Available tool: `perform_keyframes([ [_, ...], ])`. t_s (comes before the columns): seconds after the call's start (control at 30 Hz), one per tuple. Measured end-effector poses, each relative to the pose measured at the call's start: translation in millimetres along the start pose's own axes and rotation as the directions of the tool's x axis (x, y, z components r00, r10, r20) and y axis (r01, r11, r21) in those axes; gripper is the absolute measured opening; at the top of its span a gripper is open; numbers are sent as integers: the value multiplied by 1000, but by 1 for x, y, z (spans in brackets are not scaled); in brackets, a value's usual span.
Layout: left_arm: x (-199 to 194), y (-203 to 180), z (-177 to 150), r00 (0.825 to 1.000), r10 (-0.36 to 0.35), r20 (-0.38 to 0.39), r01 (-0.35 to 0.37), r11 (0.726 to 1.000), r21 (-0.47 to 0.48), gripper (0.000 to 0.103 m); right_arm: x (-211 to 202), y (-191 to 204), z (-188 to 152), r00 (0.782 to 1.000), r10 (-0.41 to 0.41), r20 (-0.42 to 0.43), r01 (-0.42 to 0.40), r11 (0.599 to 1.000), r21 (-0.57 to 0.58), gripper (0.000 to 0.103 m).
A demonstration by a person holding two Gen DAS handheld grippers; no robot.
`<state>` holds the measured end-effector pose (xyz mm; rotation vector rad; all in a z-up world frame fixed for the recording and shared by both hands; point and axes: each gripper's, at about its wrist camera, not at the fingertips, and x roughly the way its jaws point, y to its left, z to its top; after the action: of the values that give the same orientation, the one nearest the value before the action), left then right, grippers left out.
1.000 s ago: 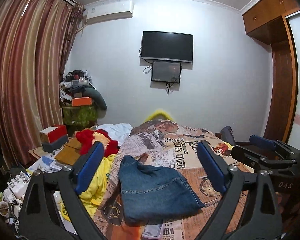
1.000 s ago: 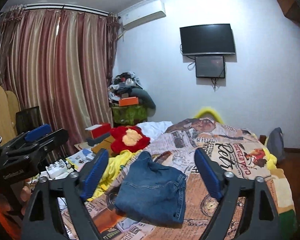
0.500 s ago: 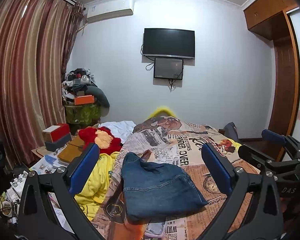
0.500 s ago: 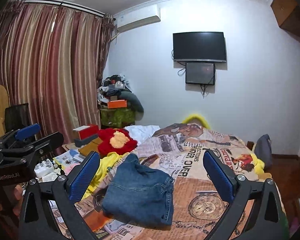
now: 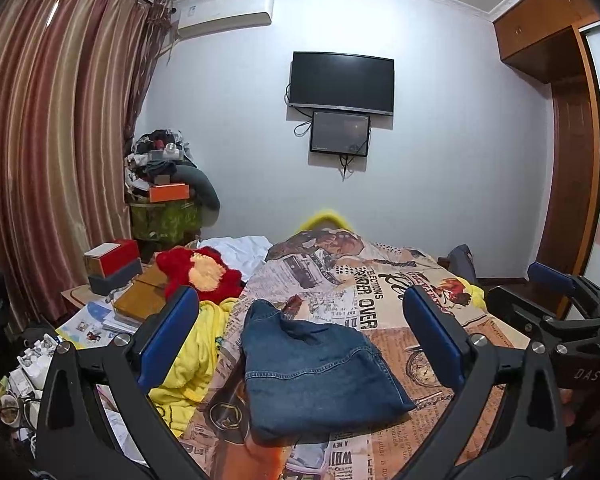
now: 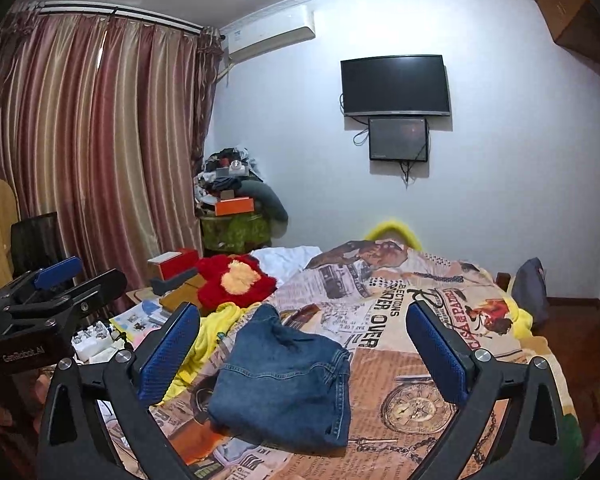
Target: Fold large clothes
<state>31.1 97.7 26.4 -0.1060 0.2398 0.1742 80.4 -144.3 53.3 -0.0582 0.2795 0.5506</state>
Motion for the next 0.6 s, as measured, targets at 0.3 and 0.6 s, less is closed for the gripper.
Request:
perform_keyframes([
  [0.3, 2, 2, -2, 1000, -4, -11, 4, 1000, -11, 103, -1, 0, 1, 1000, 5, 3, -5, 1000, 0, 103],
  [0.6, 4, 1, 0, 999, -31, -18, 30, 999, -22, 103, -1, 0, 2, 1000, 4, 5, -4, 1000, -1, 103],
])
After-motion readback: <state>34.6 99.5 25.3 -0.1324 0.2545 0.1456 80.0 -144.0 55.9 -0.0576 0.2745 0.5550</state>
